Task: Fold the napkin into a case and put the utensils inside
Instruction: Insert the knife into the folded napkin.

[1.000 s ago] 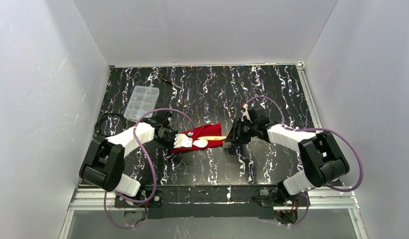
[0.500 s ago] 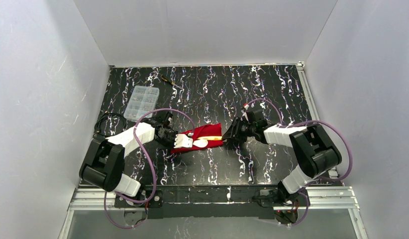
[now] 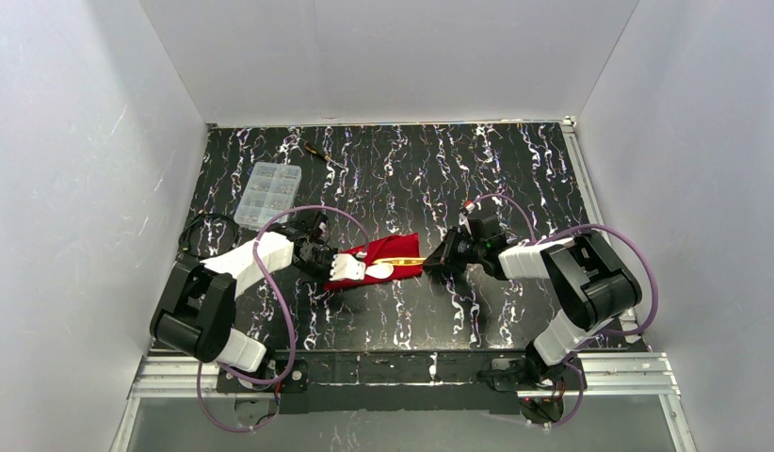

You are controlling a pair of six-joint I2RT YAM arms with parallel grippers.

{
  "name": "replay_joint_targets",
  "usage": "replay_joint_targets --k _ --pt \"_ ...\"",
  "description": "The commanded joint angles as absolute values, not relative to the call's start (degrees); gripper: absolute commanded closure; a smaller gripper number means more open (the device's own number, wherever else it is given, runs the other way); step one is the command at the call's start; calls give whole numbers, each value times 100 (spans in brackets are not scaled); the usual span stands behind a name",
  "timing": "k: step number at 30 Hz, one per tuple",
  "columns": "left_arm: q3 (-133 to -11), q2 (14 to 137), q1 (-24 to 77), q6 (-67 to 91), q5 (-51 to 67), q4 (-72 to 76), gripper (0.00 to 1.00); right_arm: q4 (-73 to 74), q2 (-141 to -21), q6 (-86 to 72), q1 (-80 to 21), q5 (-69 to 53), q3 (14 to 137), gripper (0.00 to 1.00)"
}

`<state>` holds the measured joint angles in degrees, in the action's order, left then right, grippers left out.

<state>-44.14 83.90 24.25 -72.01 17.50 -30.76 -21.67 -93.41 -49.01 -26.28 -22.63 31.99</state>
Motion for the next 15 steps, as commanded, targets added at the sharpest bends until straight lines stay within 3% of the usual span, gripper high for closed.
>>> replay_joint_targets --k 1,15 --pt "-4500 8386 2477 -7253 1899 -3301 100 -2512 -9275 -4878 -2637 -2268 3110 93" --pt "-4495 8398 2478 -7295 1913 -3307 100 -2438 -9093 -4617 -2653 -2194 3456 96"
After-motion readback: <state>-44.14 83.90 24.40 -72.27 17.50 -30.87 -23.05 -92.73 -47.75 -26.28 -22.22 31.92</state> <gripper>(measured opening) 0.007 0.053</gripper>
